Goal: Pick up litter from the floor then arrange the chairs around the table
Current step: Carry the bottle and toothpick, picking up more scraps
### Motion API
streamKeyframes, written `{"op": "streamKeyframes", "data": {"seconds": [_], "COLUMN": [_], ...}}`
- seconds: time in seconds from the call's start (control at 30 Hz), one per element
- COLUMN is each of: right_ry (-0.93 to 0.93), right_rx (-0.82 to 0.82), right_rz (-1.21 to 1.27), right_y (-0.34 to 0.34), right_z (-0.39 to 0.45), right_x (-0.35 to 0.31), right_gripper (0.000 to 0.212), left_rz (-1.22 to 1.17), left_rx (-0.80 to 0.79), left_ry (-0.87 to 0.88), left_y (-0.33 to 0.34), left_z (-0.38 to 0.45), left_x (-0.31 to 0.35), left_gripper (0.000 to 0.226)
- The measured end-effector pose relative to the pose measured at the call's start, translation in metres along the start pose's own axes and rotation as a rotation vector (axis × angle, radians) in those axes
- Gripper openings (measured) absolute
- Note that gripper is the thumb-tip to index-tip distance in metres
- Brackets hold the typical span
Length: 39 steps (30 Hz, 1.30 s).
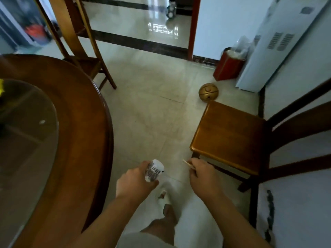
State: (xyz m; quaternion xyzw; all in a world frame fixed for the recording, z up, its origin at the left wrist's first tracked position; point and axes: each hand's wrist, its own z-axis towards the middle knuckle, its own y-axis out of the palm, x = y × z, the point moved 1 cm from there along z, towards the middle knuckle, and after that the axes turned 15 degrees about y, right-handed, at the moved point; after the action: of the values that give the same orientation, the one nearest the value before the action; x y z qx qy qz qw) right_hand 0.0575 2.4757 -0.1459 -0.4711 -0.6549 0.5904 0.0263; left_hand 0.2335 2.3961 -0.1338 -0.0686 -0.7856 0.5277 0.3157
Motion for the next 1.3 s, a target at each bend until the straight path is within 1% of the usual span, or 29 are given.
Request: {"op": "streamKeyframes", "data": {"seconds": [0.07,0.17,0.37,0.57,0.73,0.83,0.9,1.13,1.3], "right_ry": [-0.025,-0.036,-0.116,-0.199,-0.241,-0.280,-0.292,-0.327,-0.371], "right_rx": [-0.006,-0.003,-0.047,-0.096,-0.143,-0.159,-0.166,-0.181,-0.224], "right_rz": [-0.031,-0.077,-0.158,-0.183,-0.226,-0.210,-0.201,-0.202,-0.197], "right_y": [-0.002,-0.006,-0.023,-0.027,-0.013,-0.009,-0.013,-0.044,-0.036], "right_z": [0.044,0.116,0.234,0.328,0.425,0.496,0.540,0.696,0.783], "right_x": [-0.016,-0.046,-0.120,-0.186,-0.241,-0.277,-0.301,-0.381,-0.442], "right_gripper": [0.022,0.022,0.021,0.021,0.024,0.026,0.028,0.030,0.029], "left_rz": [-0.027,-0.065,-0.107,-0.142,-0.116,-0.258,-0.299,-0.271,-0.255], "left_rx": [0.002,0.006,0.055,0.132,0.206,0.241,0.242,0.275,0.264], "left_ry": [-0.021,-0.039,-0.097,-0.199,-0.302,-0.380,-0.407,-0.437,-0.512], "left_y": [-0.009,-0.027,-0.089,-0.125,-0.148,-0.168,-0.188,-0.269,-0.301], "left_z": [0.039,0.111,0.236,0.313,0.381,0.443,0.485,0.628,0.697], "left_x": [-0.003,-0.014,-0.039,-0.069,-0.103,-0.123,-0.132,-0.156,-0.190], "left_gripper": [0.055,0.059,0.062,0.055,0.048,0.045,0.046,0.049,0.051]}}
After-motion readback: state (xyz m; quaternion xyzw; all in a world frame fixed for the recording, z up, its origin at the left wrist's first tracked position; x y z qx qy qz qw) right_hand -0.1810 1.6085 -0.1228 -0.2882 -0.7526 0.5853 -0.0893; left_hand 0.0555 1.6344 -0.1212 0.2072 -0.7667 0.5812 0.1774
